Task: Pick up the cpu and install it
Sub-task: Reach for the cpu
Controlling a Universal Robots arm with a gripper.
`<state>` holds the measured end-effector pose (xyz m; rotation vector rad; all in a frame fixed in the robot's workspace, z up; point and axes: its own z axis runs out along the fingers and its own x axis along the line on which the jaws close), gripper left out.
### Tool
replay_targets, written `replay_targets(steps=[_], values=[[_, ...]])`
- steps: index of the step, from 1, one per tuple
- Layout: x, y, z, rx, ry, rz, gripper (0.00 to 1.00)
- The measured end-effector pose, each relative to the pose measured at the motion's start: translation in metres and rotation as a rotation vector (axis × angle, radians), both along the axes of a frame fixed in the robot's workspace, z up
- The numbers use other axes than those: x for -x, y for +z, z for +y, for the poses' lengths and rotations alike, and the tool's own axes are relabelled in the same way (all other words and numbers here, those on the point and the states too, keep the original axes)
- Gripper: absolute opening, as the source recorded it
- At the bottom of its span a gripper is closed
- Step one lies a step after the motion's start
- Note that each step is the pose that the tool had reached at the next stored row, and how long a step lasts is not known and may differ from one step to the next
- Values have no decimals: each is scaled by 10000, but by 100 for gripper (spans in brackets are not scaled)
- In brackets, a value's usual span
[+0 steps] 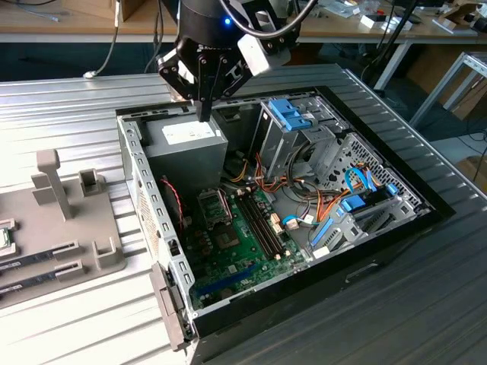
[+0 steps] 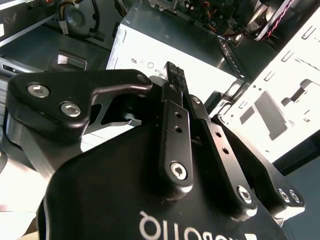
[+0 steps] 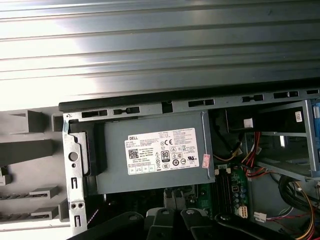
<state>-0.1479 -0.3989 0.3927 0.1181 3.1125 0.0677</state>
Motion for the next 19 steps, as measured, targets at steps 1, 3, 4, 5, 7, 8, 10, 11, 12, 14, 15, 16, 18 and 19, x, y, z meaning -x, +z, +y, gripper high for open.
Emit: replay_targets(steps=[1,3,4,5,7,8,10,11,12,14,15,16,18,19], values=[[3,0,0,0,0,0,11],[9,0,0,1,1,1,11],[12,0,0,1,1,1,11],[15,0,0,0,1,0,11],[21,-1,0,0,1,0,11],[23,-1,0,1,1,0,11],[28,-1,0,0,1,1,11],[32,-1,0,0,0,0,11],[37,-2,0,0,1,0,11],[41,-2,0,0,0,0,11],[45,-2,0,1,0,0,11],[50,-2,0,1,1,0,11],[57,-3,0,1,1,1,11],[59,-3,0,0,0,0,11]])
